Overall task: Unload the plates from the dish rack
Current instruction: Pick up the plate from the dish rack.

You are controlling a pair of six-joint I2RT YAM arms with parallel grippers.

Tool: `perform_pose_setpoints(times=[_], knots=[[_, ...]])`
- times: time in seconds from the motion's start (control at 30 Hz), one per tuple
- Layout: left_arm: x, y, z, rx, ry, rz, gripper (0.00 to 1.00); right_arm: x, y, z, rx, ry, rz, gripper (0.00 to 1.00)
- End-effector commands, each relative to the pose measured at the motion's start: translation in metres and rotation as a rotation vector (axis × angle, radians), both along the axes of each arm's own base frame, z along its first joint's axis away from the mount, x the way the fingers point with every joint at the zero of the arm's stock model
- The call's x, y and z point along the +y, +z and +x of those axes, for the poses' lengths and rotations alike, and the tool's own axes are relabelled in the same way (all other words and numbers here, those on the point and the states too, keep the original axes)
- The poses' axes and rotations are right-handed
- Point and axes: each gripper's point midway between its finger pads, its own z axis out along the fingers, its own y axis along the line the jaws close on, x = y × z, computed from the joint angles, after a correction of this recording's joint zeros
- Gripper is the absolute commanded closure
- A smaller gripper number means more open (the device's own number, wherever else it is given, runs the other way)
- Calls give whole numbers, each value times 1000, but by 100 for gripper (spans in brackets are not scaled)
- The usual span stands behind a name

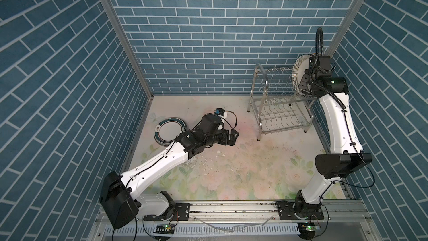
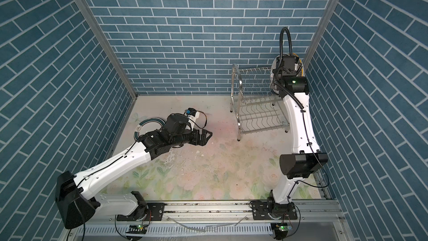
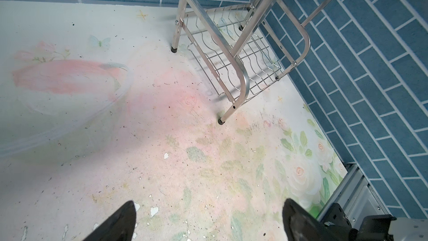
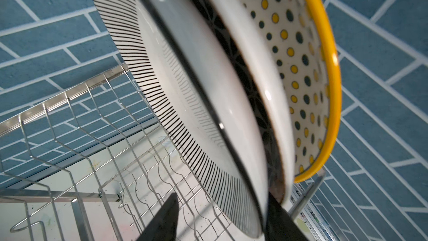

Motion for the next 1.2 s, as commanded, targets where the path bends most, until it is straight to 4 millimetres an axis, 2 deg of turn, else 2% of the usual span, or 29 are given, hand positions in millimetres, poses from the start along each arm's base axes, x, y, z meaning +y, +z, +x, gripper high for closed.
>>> perform_pose_setpoints(times=[0.0,0.1,0.4,0.93,1.17], knots=[[1,-4,1,-4,-9,1,1,1,0,7,-11,12,-24,49],[0,-6,1,0,-10,-5,1,-4,3,6,-30,-14,-44,54],[-4,-10,0,21,-15,-27,1,-13,3,6,-73,-58,-77,57],[-5,-12,-2,24,-26,-34,1,-17,-1,12,-110,-78,-117,64],[-6,-14,-2,27,-30,-33,1,-17,-5,15,-120,-79,-124,71]])
